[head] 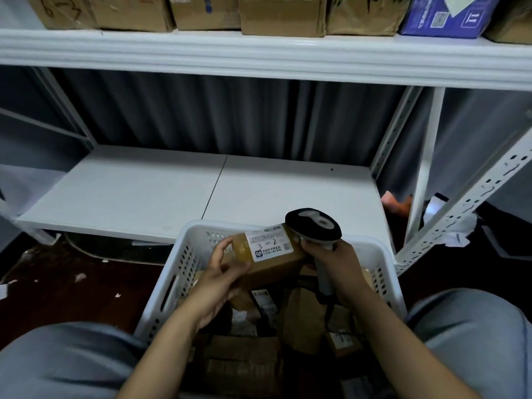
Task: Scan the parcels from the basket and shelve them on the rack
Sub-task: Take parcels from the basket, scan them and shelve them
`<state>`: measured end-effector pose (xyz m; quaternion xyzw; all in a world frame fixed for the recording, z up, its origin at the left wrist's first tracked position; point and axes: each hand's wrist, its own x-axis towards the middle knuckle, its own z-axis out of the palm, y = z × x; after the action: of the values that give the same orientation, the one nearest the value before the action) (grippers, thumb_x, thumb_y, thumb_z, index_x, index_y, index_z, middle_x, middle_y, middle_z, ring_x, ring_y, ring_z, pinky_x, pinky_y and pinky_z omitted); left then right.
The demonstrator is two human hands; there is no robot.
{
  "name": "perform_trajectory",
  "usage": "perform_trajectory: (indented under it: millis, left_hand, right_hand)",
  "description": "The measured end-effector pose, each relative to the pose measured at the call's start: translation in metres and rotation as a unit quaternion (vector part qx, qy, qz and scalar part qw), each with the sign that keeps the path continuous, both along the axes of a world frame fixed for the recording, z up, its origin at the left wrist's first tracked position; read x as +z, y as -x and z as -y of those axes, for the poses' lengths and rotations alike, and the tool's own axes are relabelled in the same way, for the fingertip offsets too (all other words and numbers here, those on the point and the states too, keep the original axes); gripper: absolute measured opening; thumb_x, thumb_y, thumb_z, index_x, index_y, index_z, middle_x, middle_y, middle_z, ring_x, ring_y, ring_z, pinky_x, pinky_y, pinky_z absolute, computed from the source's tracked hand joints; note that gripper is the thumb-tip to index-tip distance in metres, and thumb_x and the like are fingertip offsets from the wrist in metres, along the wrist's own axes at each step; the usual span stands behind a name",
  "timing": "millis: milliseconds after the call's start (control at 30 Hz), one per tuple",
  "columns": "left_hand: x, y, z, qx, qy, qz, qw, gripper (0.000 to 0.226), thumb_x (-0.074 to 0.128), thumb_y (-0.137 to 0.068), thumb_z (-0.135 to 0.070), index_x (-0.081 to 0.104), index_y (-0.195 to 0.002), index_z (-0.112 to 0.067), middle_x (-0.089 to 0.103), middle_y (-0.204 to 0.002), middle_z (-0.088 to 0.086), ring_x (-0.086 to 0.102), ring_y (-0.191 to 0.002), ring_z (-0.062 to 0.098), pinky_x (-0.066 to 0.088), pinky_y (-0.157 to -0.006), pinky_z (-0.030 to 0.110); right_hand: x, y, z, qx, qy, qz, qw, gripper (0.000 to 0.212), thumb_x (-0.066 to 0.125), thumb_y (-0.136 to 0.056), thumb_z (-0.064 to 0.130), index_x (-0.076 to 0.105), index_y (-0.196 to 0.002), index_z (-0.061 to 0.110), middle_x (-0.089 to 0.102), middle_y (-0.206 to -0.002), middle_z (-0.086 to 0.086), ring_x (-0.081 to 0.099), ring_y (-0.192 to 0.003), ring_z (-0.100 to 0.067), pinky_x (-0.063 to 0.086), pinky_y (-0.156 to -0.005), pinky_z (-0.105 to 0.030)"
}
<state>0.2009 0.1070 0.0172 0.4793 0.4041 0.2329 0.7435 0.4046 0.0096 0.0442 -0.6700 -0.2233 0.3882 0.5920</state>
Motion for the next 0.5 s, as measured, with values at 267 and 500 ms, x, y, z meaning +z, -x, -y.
perform_trajectory:
  millis: [267,500]
  left_hand:
    - [0.007,-0.001,0.004,0.032,-0.024,-0.021,0.999,0.104,0.065,-0.073,0.022,0.028,-0.145,-0.044,0.06,-0.108,-0.024,0.062,-0.11,0.023,0.053,-0.089,0.046]
    - [0.02,-0.007,0.008,0.006,-0.083,-0.072,0.994,0.121,0.073,-0.068,0.019,0.006,-0.153,-0.037,0.053,-0.113,-0.019,0.055,-0.095,0.0,0.053,-0.079,0.02]
  right_hand:
    - [0.004,-0.002,-0.005,0.036,-0.027,0.002,0.999,0.037,0.077,-0.081,0.014,0.068,-0.117,0.012,0.074,-0.105,-0.001,0.069,-0.1,-0.019,0.056,-0.09,-0.04]
    - [0.004,-0.002,0.001,0.006,-0.064,-0.013,0.998,0.019,0.071,-0.084,0.006,0.075,-0.077,0.023,0.077,-0.081,-0.001,0.072,-0.083,-0.019,0.056,-0.083,-0.04]
